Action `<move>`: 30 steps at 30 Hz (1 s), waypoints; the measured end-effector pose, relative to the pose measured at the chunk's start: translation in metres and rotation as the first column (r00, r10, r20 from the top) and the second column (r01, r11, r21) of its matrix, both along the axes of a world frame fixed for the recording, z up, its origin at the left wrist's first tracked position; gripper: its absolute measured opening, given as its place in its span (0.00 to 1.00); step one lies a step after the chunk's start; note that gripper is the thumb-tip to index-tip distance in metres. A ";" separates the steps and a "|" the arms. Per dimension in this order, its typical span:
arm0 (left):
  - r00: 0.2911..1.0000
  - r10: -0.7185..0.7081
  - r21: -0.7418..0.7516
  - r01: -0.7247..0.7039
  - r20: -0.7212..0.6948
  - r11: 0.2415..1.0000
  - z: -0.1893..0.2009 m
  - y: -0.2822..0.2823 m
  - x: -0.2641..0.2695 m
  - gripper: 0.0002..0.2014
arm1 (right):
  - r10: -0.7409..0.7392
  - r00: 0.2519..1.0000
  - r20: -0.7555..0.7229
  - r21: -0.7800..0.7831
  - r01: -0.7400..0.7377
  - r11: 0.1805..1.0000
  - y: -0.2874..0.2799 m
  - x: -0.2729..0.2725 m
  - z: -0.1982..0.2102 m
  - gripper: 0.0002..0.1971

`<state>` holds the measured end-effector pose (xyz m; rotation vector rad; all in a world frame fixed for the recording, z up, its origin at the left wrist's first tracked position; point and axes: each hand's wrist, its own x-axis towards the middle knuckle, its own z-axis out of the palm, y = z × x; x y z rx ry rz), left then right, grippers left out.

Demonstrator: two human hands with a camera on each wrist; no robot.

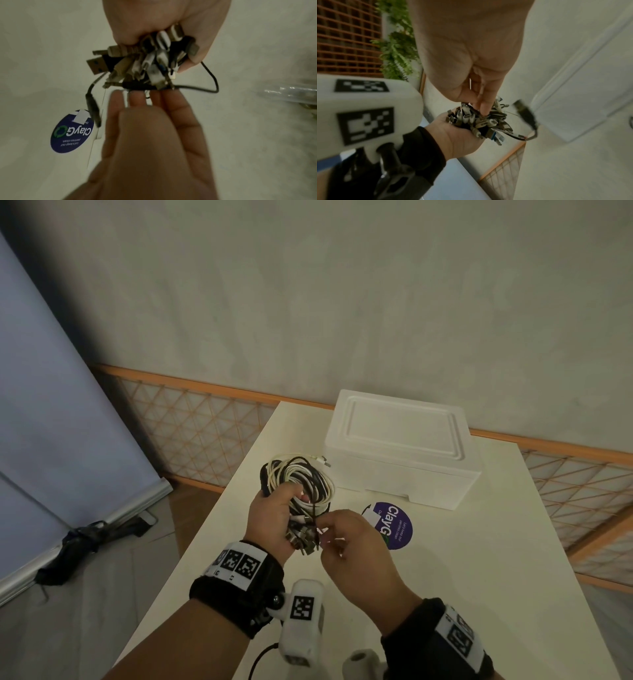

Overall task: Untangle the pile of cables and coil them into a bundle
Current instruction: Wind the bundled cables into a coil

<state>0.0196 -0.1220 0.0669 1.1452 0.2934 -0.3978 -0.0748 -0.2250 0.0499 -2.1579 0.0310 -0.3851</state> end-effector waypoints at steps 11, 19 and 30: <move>0.961 -0.274 0.123 0.267 0.044 0.956 0.007 0.012 -0.006 0.04 | -0.378 0.926 -0.006 0.227 0.369 0.901 -0.045 0.017 0.011 0.07; 0.834 -0.512 0.419 0.397 0.208 0.817 0.023 0.017 0.001 0.08 | -0.208 0.964 0.167 -0.369 0.256 0.893 -0.064 0.016 0.014 0.26; 0.570 -0.798 0.503 0.640 0.195 0.580 0.036 0.017 -0.002 0.16 | 0.224 0.975 0.004 0.384 -0.208 0.900 -0.066 0.037 -0.002 0.48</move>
